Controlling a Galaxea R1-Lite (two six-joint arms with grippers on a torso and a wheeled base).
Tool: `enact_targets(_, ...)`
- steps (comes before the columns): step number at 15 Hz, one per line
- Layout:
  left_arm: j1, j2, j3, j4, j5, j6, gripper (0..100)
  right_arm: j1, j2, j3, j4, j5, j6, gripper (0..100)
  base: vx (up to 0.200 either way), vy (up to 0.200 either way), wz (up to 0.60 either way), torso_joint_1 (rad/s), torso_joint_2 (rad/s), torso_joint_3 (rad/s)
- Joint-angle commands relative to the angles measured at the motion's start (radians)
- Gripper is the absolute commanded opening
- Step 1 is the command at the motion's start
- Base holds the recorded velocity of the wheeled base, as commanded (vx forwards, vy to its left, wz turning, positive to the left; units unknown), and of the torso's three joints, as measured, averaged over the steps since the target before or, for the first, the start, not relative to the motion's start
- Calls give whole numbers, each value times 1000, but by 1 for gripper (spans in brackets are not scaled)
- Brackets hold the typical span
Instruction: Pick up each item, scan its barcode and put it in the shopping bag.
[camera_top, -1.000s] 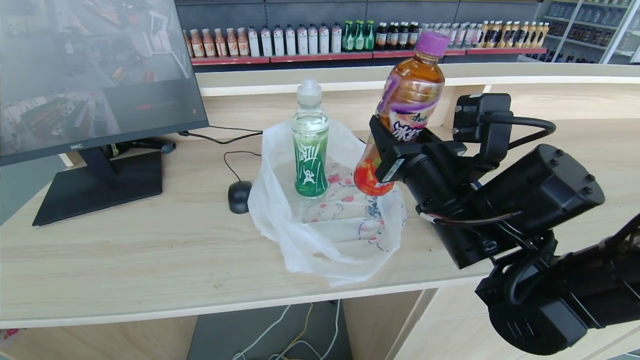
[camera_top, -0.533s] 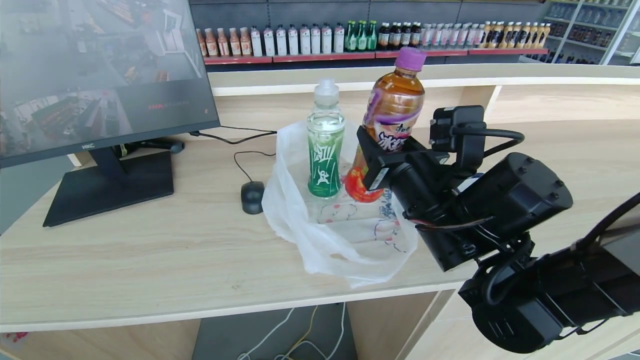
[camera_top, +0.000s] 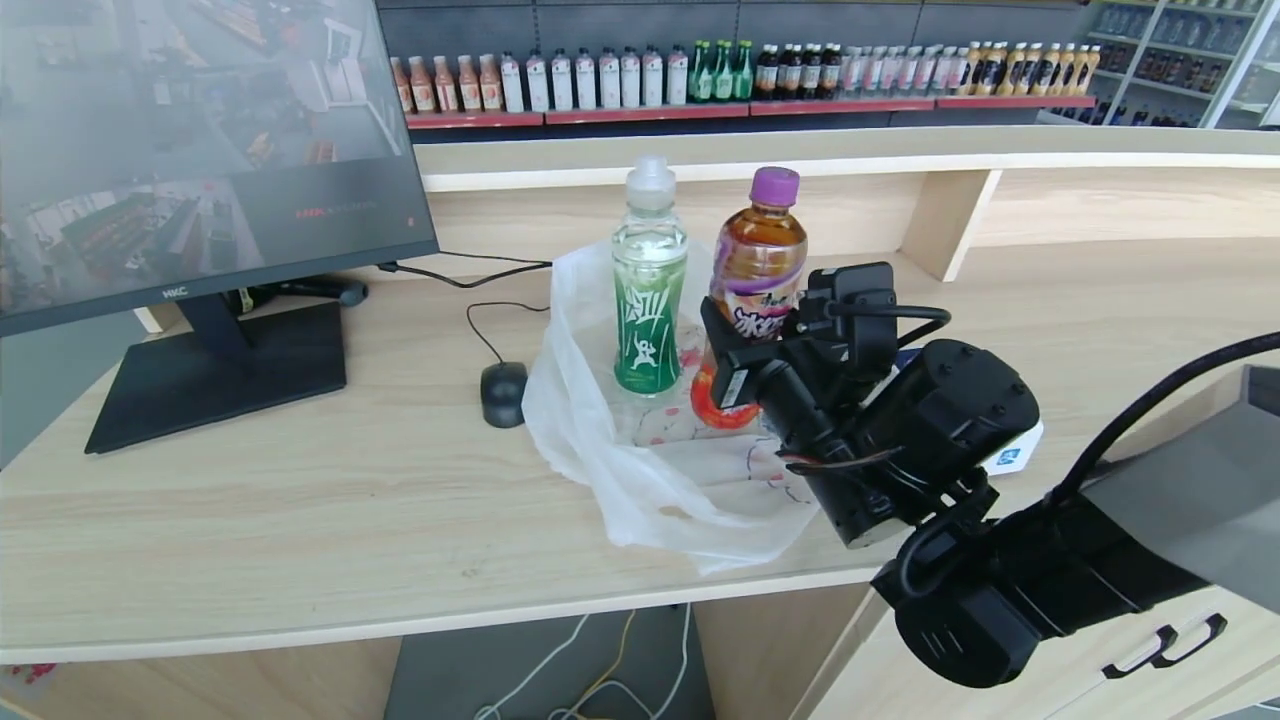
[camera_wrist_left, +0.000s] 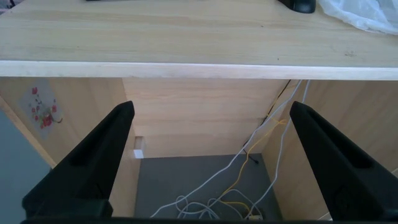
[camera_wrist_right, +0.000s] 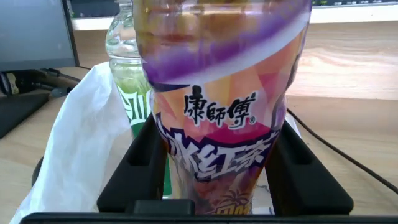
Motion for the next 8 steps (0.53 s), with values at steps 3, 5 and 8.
enact_targets(3, 0, 0, 0, 0, 2, 0, 100, -14, 37, -2, -2, 0, -10, 0, 0, 0, 0, 0, 0, 0)
enact_targets(5, 0, 0, 0, 0, 0, 0, 100, -14, 46, -3, -2, 0, -18, 0, 0, 0, 0, 0, 0, 0)
enact_targets(8, 0, 0, 0, 0, 0, 0, 100, -14, 53, -2, -2, 0, -22, 0, 0, 0, 0, 0, 0, 0)
